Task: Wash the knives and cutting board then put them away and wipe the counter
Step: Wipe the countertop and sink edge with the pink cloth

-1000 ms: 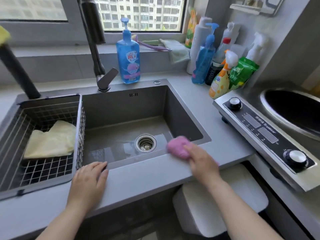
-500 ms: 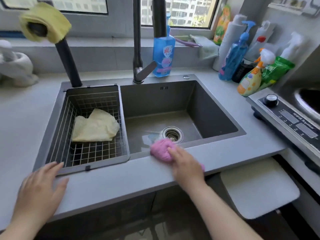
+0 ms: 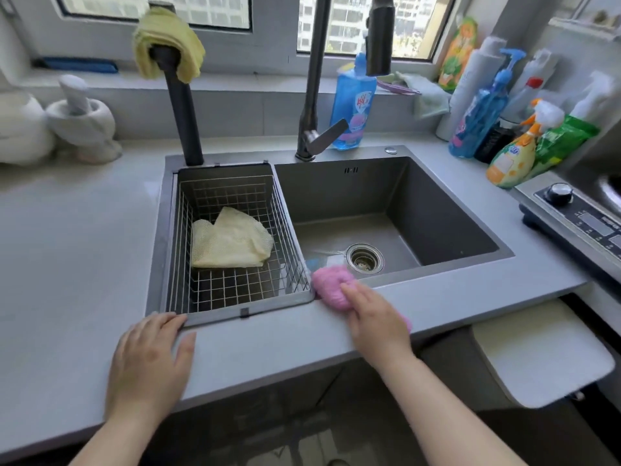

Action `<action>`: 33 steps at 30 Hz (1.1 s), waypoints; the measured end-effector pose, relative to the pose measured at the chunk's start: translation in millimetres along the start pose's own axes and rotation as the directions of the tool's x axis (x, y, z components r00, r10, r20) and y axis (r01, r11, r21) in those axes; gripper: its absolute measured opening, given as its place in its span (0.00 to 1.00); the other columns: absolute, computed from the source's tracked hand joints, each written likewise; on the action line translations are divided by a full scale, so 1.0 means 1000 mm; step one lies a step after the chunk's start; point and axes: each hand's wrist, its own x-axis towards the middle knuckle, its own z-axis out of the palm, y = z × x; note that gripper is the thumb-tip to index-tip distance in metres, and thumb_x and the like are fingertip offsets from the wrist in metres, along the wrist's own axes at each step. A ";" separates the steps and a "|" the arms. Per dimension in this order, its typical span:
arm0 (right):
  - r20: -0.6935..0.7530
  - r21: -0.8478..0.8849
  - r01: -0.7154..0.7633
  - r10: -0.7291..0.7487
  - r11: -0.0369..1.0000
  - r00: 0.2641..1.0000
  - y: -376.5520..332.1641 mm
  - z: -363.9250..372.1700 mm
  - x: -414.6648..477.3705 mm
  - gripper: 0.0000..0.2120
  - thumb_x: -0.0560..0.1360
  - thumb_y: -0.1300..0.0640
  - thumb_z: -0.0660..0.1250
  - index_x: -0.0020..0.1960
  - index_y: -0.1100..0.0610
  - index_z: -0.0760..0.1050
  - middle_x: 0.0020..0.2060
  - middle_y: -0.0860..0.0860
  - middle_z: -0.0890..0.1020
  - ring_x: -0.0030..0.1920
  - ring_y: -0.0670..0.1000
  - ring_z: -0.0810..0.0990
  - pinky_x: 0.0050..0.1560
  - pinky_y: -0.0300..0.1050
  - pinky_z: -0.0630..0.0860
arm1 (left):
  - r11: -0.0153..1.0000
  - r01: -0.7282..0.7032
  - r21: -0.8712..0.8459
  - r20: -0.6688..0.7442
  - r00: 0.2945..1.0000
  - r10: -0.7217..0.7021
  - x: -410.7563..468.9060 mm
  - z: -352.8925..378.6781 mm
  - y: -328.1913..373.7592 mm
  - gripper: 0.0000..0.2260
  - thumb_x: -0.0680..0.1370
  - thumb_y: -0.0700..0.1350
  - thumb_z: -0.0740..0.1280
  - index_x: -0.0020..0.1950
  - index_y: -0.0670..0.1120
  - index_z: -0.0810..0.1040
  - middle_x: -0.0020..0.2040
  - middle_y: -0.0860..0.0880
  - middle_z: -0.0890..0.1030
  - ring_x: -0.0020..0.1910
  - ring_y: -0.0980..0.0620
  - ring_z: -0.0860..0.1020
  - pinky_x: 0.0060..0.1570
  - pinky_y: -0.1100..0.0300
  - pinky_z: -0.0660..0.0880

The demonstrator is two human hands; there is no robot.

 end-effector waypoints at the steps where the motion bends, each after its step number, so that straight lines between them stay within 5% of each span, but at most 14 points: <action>1: 0.008 -0.034 -0.099 0.100 0.994 0.995 0.014 -0.009 0.004 0.21 0.71 0.67 0.60 0.63 0.58 0.74 0.59 0.58 0.78 0.56 0.58 0.79 0.54 0.46 0.74 | 1.000 -0.013 0.004 -0.009 1.000 0.013 0.000 0.000 -0.001 0.25 0.73 0.52 0.52 0.55 0.37 0.80 0.54 0.38 0.80 0.57 0.36 0.76 0.60 0.41 0.68; 4: -0.085 -0.079 -0.402 0.396 0.912 0.914 0.052 -0.016 0.011 0.22 0.77 0.64 0.55 0.71 0.58 0.64 0.69 0.57 0.69 0.68 0.57 0.67 0.65 0.46 0.61 | 0.999 -0.048 0.013 -0.053 0.997 0.048 0.000 0.002 -0.002 0.26 0.73 0.52 0.51 0.51 0.36 0.81 0.50 0.37 0.82 0.52 0.35 0.79 0.54 0.39 0.72; 6: -0.149 -0.116 -0.479 0.461 0.870 0.875 0.030 -0.010 0.010 0.21 0.76 0.65 0.54 0.68 0.60 0.67 0.65 0.59 0.72 0.64 0.59 0.71 0.62 0.49 0.66 | 0.998 -0.059 0.025 -0.059 0.996 0.061 0.001 0.002 -0.002 0.24 0.73 0.50 0.52 0.49 0.36 0.81 0.48 0.37 0.82 0.49 0.35 0.80 0.52 0.39 0.73; 9: -0.124 -0.094 -0.183 0.171 0.979 0.977 -0.028 0.020 -0.011 0.17 0.64 0.65 0.65 0.52 0.60 0.80 0.46 0.60 0.84 0.43 0.59 0.84 0.39 0.51 0.80 | 0.996 -0.075 0.040 -0.068 0.995 0.078 0.000 0.000 -0.002 0.23 0.73 0.49 0.53 0.47 0.36 0.82 0.46 0.38 0.83 0.46 0.35 0.81 0.48 0.39 0.75; 11: -0.054 -0.049 -0.018 0.015 0.999 0.998 -0.052 0.025 -0.025 0.18 0.60 0.62 0.71 0.50 0.57 0.81 0.44 0.57 0.85 0.41 0.56 0.85 0.36 0.48 0.81 | 0.996 -0.080 0.043 -0.068 0.994 0.083 -0.001 -0.001 -0.001 0.22 0.73 0.49 0.53 0.47 0.36 0.82 0.45 0.38 0.83 0.46 0.36 0.81 0.48 0.40 0.75; 14: -0.026 -0.057 0.086 -0.087 0.995 0.996 -0.028 0.012 -0.018 0.20 0.64 0.58 0.57 0.51 0.58 0.81 0.45 0.55 0.85 0.40 0.55 0.85 0.36 0.45 0.80 | 0.995 -0.094 0.037 -0.085 0.992 0.097 0.000 0.000 -0.003 0.22 0.73 0.48 0.53 0.47 0.36 0.82 0.45 0.39 0.83 0.46 0.37 0.81 0.48 0.41 0.75; 18: -0.106 -0.130 -0.272 0.260 0.953 0.960 0.017 -0.004 -0.008 0.19 0.72 0.68 0.59 0.61 0.64 0.75 0.57 0.63 0.79 0.56 0.64 0.78 0.56 0.55 0.74 | 0.993 -0.101 -0.061 -0.072 0.993 0.096 -0.001 -0.001 -0.007 0.22 0.73 0.49 0.54 0.50 0.37 0.82 0.49 0.40 0.82 0.50 0.37 0.80 0.53 0.41 0.72; 20: -0.126 -0.103 -0.389 0.376 0.915 0.918 0.003 0.002 -0.010 0.19 0.71 0.70 0.60 0.62 0.65 0.74 0.58 0.64 0.78 0.57 0.65 0.77 0.58 0.57 0.72 | 0.988 -0.087 -0.127 -0.085 0.993 0.076 -0.003 -0.007 -0.011 0.20 0.74 0.48 0.57 0.52 0.37 0.81 0.51 0.39 0.82 0.53 0.36 0.79 0.54 0.41 0.71; 24: -0.050 -0.088 -0.087 0.083 0.992 0.995 -0.068 0.029 -0.026 0.18 0.61 0.61 0.64 0.50 0.59 0.80 0.44 0.58 0.84 0.41 0.59 0.84 0.38 0.53 0.81 | 0.996 -0.037 -0.081 -0.198 0.980 0.020 -0.011 -0.029 -0.033 0.15 0.70 0.40 0.62 0.51 0.34 0.81 0.49 0.36 0.82 0.49 0.33 0.79 0.50 0.37 0.72; 29: 0.038 0.008 0.252 -0.252 0.968 0.967 -0.126 0.040 -0.047 0.29 0.49 0.55 0.81 0.50 0.50 0.82 0.48 0.49 0.85 0.46 0.49 0.85 0.44 0.44 0.80 | 0.978 0.207 -0.009 -0.212 0.956 -0.204 -0.014 -0.041 -0.088 0.18 0.70 0.42 0.60 0.52 0.33 0.80 0.51 0.32 0.80 0.51 0.29 0.77 0.53 0.35 0.70; 33: 0.007 -0.047 0.275 -0.275 0.960 0.961 -0.083 0.035 -0.033 0.20 0.62 0.58 0.72 0.54 0.55 0.80 0.51 0.53 0.84 0.47 0.53 0.84 0.45 0.48 0.80 | 0.966 0.257 -0.001 -0.241 0.938 -0.249 -0.020 -0.036 -0.117 0.23 0.72 0.49 0.54 0.50 0.33 0.81 0.51 0.33 0.80 0.50 0.29 0.77 0.52 0.36 0.70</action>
